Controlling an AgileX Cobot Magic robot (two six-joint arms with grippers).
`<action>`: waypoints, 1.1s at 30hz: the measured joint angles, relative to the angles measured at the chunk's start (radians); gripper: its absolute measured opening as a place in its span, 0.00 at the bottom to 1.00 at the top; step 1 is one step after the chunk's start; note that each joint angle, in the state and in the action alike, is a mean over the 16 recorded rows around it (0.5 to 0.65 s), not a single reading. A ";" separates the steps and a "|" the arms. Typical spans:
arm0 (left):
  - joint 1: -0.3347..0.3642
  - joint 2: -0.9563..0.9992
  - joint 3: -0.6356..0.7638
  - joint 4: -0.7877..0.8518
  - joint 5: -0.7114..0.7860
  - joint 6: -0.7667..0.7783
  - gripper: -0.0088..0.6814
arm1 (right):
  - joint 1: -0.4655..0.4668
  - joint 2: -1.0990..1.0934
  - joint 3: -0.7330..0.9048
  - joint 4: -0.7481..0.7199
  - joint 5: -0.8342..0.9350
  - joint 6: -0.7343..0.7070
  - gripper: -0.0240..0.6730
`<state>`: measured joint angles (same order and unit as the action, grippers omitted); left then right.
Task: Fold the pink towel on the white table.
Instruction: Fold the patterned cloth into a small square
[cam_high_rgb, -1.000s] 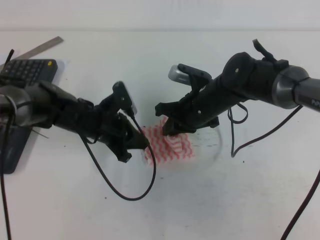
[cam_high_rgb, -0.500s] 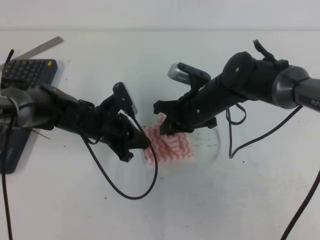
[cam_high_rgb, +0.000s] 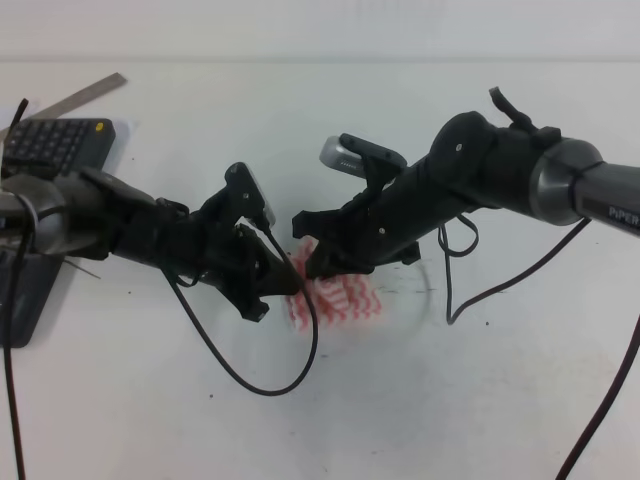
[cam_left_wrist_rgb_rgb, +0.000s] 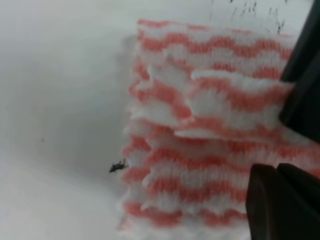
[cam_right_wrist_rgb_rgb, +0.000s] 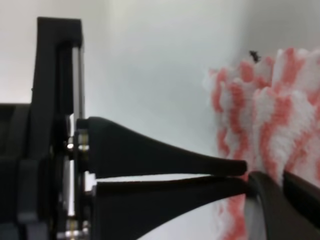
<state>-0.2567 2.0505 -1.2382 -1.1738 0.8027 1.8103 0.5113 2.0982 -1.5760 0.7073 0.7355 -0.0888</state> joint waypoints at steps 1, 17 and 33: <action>0.000 0.000 0.000 0.000 0.000 0.000 0.01 | 0.001 0.000 0.000 0.002 -0.001 -0.002 0.02; 0.000 0.001 0.000 -0.006 0.011 -0.003 0.01 | 0.008 0.013 0.000 0.029 -0.022 -0.020 0.02; 0.000 0.001 0.000 -0.011 0.028 -0.026 0.01 | 0.008 0.024 0.000 0.045 -0.030 -0.030 0.02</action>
<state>-0.2563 2.0518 -1.2379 -1.1848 0.8306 1.7844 0.5192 2.1222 -1.5760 0.7523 0.7057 -0.1193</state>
